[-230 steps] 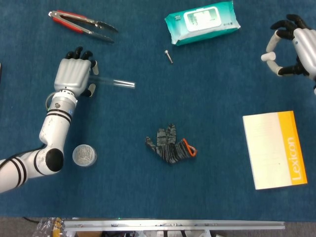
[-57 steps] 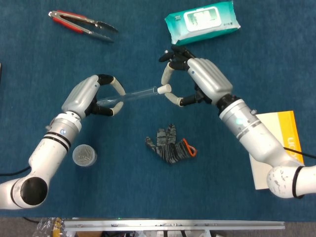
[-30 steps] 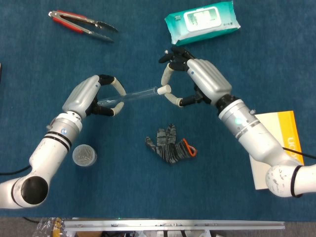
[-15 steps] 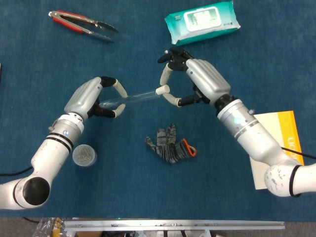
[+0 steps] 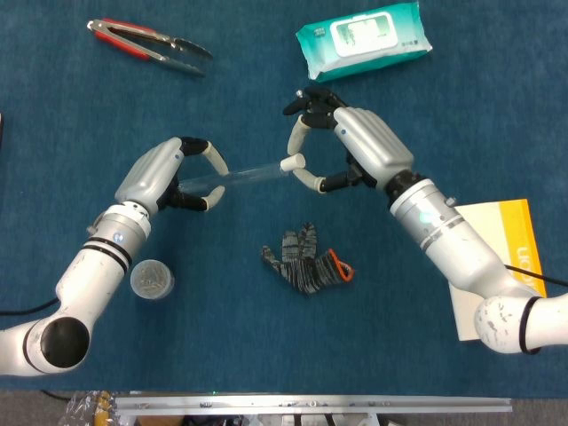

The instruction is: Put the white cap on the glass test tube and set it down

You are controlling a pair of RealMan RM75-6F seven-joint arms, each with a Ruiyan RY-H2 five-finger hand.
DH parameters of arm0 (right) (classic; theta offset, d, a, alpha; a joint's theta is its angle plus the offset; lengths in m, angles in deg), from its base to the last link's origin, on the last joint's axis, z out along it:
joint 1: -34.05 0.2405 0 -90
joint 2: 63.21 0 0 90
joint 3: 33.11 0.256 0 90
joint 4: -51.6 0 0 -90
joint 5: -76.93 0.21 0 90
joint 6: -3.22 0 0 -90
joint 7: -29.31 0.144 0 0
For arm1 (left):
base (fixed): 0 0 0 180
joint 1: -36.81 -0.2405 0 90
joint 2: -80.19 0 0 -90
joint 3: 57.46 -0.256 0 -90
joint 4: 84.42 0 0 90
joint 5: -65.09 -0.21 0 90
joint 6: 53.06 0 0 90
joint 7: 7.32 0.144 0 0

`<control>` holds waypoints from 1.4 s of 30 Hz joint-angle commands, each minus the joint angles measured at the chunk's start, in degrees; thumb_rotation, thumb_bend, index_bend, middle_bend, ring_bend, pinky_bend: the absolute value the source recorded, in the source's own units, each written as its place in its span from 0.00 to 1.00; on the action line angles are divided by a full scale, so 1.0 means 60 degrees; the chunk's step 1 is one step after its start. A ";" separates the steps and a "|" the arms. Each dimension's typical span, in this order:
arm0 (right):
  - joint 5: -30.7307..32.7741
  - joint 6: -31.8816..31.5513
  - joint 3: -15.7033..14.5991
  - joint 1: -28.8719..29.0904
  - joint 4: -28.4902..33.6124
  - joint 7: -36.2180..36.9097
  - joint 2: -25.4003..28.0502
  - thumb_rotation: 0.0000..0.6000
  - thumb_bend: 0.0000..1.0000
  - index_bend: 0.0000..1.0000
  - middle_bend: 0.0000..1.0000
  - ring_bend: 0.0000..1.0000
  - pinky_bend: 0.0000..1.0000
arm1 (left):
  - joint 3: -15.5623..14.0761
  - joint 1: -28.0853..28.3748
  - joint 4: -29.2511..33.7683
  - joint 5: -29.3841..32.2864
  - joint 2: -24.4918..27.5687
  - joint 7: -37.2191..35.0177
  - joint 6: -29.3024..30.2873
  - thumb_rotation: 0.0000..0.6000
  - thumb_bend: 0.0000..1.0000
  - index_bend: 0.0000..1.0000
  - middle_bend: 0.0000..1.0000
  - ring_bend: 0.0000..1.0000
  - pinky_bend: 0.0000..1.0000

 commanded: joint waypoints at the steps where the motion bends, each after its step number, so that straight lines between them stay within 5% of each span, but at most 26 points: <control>1: -0.0011 -0.0002 0.0000 -0.0003 0.0005 0.0001 0.0001 1.00 0.32 0.58 0.25 0.07 0.23 | -0.0010 0.0004 -0.0002 0.0008 0.0006 0.0001 -0.0012 1.00 0.34 0.55 0.32 0.16 0.13; 42: 0.0027 0.0074 -0.0008 0.0015 -0.0102 0.0045 -0.0088 1.00 0.32 0.58 0.25 0.07 0.23 | -0.0044 0.0032 0.0041 0.0039 -0.0032 0.0044 0.0048 1.00 0.34 0.55 0.32 0.16 0.13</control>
